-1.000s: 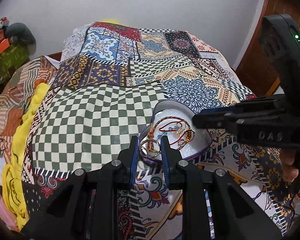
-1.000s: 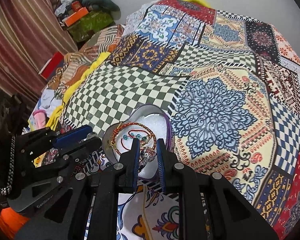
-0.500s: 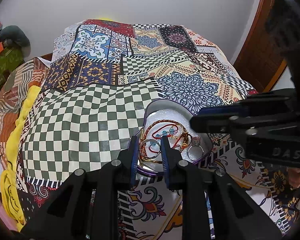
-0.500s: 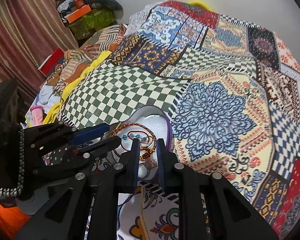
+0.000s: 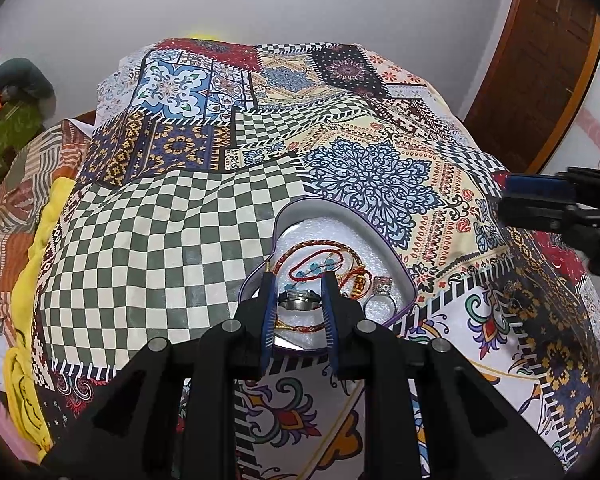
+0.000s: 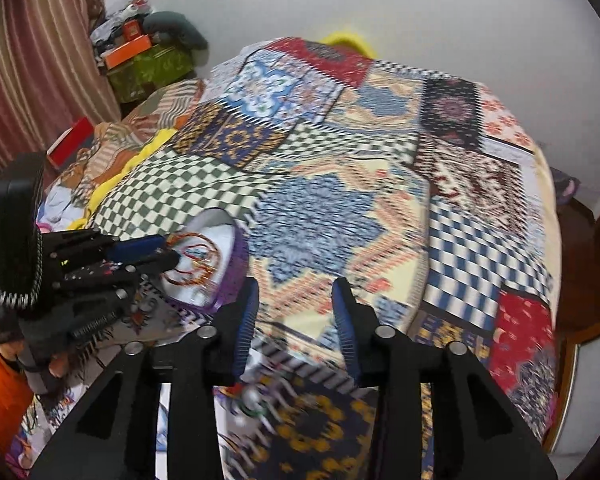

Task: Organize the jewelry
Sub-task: 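Withdraw both open tools up and away from the heart tin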

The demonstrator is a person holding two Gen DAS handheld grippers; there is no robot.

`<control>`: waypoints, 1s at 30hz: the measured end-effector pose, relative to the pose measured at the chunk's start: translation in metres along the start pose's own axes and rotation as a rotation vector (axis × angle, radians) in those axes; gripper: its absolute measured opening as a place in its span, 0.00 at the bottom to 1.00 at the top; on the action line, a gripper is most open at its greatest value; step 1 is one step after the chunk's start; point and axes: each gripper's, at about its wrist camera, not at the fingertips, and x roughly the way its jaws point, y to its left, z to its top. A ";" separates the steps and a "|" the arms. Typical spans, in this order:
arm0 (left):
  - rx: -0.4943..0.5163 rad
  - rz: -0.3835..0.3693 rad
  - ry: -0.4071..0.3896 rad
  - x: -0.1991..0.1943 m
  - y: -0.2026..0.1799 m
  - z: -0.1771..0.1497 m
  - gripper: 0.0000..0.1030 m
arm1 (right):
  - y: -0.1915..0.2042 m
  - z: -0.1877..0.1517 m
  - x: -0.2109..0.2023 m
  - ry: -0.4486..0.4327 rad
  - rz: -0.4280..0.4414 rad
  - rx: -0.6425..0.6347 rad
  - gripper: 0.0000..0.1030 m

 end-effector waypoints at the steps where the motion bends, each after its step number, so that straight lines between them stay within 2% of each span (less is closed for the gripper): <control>1: 0.000 0.000 0.002 0.000 0.000 0.001 0.20 | -0.001 -0.001 -0.002 -0.002 -0.003 0.004 0.35; 6: -0.005 -0.001 0.011 0.000 0.002 0.005 0.22 | -0.016 -0.012 -0.015 -0.013 -0.001 0.035 0.35; 8: -0.005 0.005 0.012 0.000 0.002 0.005 0.26 | -0.018 -0.018 -0.017 -0.012 0.002 0.042 0.35; 14: -0.016 0.011 -0.005 -0.010 0.004 0.004 0.28 | -0.017 -0.037 -0.005 0.029 -0.012 0.031 0.35; 18: -0.027 0.042 -0.044 -0.026 0.008 -0.001 0.33 | -0.016 -0.049 0.006 0.055 -0.016 0.028 0.35; 24: -0.023 0.092 -0.062 -0.044 0.017 -0.020 0.34 | -0.015 -0.055 0.014 0.064 0.010 0.039 0.35; 26: -0.023 0.091 -0.060 -0.049 0.020 -0.029 0.34 | -0.011 -0.058 0.013 0.059 0.007 0.025 0.32; 30: -0.021 0.101 -0.057 -0.056 0.023 -0.041 0.34 | -0.004 -0.062 0.014 0.060 0.004 -0.006 0.19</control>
